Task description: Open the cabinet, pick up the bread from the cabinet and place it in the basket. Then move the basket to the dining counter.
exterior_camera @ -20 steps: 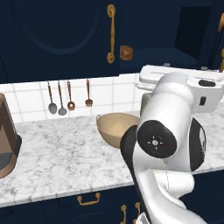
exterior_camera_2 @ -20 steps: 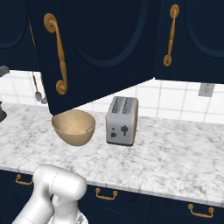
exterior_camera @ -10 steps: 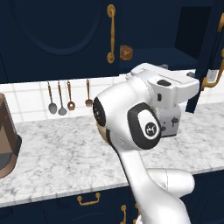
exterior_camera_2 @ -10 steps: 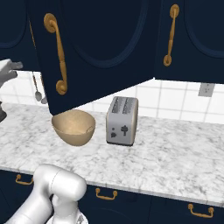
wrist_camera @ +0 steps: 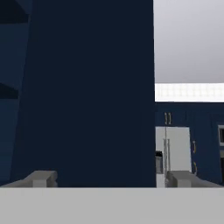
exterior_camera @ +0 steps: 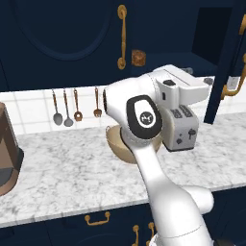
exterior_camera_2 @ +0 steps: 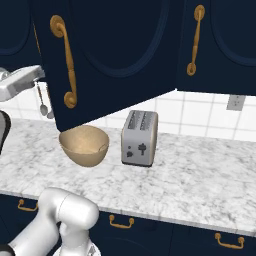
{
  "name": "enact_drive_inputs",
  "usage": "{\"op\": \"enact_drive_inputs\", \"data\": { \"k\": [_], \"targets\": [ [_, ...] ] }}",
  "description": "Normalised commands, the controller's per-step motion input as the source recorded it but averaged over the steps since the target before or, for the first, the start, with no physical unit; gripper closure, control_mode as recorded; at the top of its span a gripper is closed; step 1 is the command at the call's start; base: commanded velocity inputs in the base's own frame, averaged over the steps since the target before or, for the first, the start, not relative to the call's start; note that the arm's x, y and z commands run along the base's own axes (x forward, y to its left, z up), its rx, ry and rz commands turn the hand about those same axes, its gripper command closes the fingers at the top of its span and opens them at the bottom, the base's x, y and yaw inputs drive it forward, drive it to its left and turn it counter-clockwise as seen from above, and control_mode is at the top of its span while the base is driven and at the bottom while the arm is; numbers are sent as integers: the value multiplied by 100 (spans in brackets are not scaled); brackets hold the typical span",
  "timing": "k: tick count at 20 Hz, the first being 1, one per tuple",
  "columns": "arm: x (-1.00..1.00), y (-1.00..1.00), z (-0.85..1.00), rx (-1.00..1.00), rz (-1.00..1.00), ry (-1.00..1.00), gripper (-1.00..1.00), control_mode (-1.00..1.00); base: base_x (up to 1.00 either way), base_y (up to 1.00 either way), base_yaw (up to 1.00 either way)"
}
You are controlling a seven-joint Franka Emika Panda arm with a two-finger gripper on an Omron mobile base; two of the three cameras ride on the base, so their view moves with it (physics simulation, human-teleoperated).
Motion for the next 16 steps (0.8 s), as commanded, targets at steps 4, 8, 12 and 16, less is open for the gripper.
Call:
{"op": "enact_drive_inputs", "data": {
  "k": [4, 8, 12, 16],
  "targets": [
    [1, -51, -20, 0, -10, -2, -100, -100, 0, 0, 0],
    [0, -61, -4, 0, -7, -2, -100, -100, 0, 0, 0],
    [-16, -78, 0, 1, -1, 0, -100, -100, 0, 0, 0],
    [-31, -75, 0, 0, -5, 0, -100, -100, 0, 0, 0]
  ]
}}
